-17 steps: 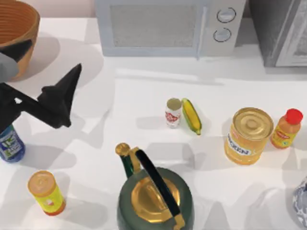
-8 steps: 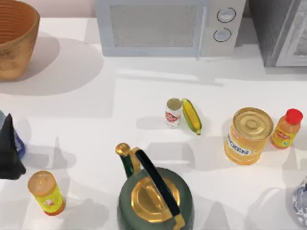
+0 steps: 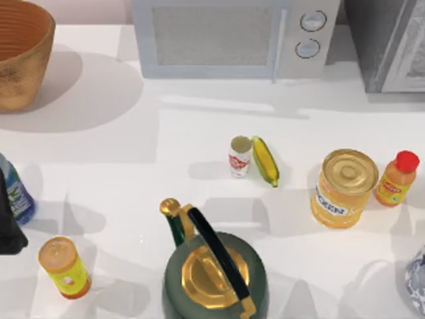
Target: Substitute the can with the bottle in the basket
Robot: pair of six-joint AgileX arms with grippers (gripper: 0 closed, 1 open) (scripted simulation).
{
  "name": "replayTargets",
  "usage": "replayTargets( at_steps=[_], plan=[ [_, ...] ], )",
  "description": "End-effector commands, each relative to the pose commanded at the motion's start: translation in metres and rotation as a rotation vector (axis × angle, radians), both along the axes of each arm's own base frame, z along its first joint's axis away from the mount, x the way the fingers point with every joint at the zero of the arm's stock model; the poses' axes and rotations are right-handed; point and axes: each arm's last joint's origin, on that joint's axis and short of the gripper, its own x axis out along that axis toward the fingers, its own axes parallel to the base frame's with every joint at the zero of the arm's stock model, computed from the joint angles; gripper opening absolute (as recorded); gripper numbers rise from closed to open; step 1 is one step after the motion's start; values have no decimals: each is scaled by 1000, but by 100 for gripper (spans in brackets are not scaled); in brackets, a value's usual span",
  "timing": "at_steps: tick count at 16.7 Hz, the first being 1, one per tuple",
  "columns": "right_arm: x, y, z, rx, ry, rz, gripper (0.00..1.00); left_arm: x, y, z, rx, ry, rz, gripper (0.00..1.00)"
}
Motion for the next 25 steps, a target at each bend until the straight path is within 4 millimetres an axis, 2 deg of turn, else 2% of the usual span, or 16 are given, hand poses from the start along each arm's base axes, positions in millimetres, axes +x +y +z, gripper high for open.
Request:
replayTargets(
  at_steps=[6,11,14,18,22,25],
  plan=[
    [0,0,0,0,0,0,100,5,2,3,1,25,20,100],
    [0,0,0,0,0,0,100,24,5,3,5,88,27,100],
    [0,0,0,0,0,0,100,38,7,-7,11,154,12,100],
    [0,0,0,0,0,0,100,53,12,-30,11,264,-3,100],
    [0,0,0,0,0,0,100,57,17,-51,3,356,-12,100],
    [0,0,0,0,0,0,100,56,18,-59,1,383,-20,100]
  ],
)
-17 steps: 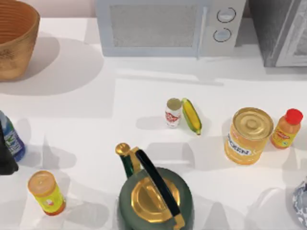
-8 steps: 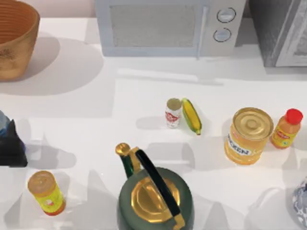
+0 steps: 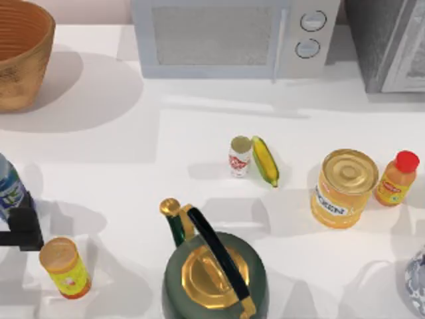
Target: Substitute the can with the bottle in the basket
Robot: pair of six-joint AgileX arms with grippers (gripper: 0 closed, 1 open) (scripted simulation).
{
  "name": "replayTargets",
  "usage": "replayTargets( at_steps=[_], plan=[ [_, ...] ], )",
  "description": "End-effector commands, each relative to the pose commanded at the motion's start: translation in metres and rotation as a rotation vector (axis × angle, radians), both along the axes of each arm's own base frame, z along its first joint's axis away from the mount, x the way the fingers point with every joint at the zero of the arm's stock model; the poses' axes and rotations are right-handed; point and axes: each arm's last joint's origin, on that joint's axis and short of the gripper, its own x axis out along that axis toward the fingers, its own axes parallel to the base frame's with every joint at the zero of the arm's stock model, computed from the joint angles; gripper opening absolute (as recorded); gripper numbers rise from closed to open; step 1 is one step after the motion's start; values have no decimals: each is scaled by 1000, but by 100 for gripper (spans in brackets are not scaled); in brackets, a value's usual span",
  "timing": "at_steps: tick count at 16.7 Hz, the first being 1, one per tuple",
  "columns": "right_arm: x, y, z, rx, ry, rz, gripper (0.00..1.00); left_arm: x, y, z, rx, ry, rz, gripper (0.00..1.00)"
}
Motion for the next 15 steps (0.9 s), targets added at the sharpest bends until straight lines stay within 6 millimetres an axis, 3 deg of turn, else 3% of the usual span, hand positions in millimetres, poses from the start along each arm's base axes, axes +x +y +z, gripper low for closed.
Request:
replayTargets(
  at_steps=[9,15],
  plan=[
    [0,0,0,0,0,0,100,6,2,2,-2,-3,-8,100],
    [0,0,0,0,0,0,100,33,1,-6,-5,-2,-20,100]
  ],
)
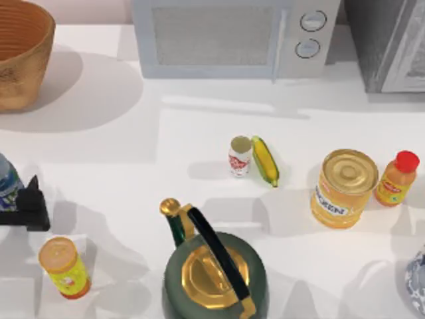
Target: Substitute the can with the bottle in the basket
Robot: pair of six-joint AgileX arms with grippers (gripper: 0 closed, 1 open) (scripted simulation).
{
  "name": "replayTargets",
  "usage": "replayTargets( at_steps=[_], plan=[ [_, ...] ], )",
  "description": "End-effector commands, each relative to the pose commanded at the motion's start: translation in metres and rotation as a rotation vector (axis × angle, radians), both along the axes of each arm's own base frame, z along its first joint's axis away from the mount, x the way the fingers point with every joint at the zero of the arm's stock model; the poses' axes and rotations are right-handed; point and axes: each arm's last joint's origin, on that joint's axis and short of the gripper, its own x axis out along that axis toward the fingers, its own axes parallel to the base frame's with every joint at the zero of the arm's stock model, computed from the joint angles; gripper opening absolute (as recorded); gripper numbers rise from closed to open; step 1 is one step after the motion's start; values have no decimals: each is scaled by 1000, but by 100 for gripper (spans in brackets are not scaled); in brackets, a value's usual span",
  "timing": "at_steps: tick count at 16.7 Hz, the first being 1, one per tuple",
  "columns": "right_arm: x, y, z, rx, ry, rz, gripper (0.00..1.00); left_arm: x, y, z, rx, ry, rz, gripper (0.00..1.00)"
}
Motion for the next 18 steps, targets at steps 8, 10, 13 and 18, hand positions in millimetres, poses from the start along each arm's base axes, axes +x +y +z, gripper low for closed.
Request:
replayTargets(
  at_steps=[8,10,13,18],
  plan=[
    [0,0,0,0,0,0,100,22,-2,-17,5,2,20,100],
    [0,0,0,0,0,0,100,22,-2,-17,5,2,20,100],
    [0,0,0,0,0,0,100,22,-2,-17,5,2,20,85],
    [0,0,0,0,0,0,100,22,-2,-17,5,2,20,47]
  ],
)
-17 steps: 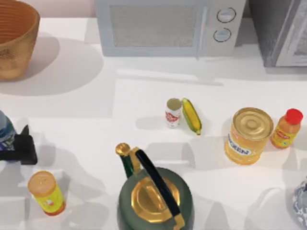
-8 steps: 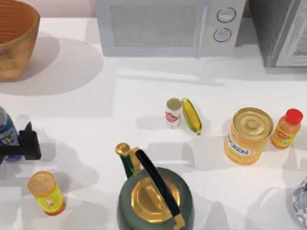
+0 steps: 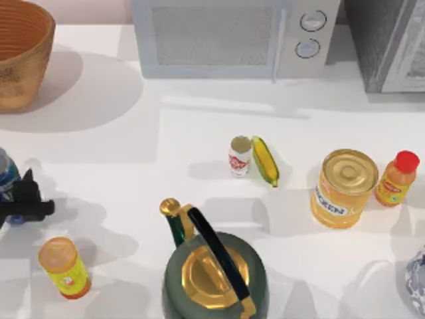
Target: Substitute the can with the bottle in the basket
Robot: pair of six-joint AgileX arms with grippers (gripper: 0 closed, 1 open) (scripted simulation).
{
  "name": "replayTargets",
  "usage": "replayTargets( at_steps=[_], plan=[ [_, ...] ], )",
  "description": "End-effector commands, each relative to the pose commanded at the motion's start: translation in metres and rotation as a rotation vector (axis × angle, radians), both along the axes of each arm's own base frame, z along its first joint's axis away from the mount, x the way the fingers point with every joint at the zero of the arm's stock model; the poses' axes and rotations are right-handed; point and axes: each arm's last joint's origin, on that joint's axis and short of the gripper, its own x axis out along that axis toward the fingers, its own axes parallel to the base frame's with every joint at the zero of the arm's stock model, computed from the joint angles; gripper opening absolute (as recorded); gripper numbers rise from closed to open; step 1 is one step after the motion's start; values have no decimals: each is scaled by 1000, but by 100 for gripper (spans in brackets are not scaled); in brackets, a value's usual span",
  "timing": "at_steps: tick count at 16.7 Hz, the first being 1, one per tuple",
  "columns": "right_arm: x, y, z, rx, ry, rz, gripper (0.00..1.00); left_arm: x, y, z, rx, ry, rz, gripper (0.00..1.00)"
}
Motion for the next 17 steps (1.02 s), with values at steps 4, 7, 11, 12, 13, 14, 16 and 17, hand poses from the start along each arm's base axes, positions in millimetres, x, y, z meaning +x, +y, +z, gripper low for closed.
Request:
replayTargets(
  at_steps=[4,7,11,12,13,14,16,17],
  plan=[
    [0,0,0,0,0,0,100,0,0,0,0,0,0,17],
    [0,0,0,0,0,0,100,0,0,0,0,0,0,0],
    [0,0,0,0,0,0,100,0,0,0,0,0,0,0],
    [0,0,0,0,0,0,100,0,0,0,0,0,0,0],
    [0,0,0,0,0,0,100,0,0,0,0,0,0,0],
    [0,0,0,0,0,0,100,0,0,0,0,0,0,0],
    [0,0,0,0,0,0,100,0,0,0,1,2,-2,0],
    [0,0,0,0,0,0,100,2,-2,0,4,3,-12,0]
  ],
)
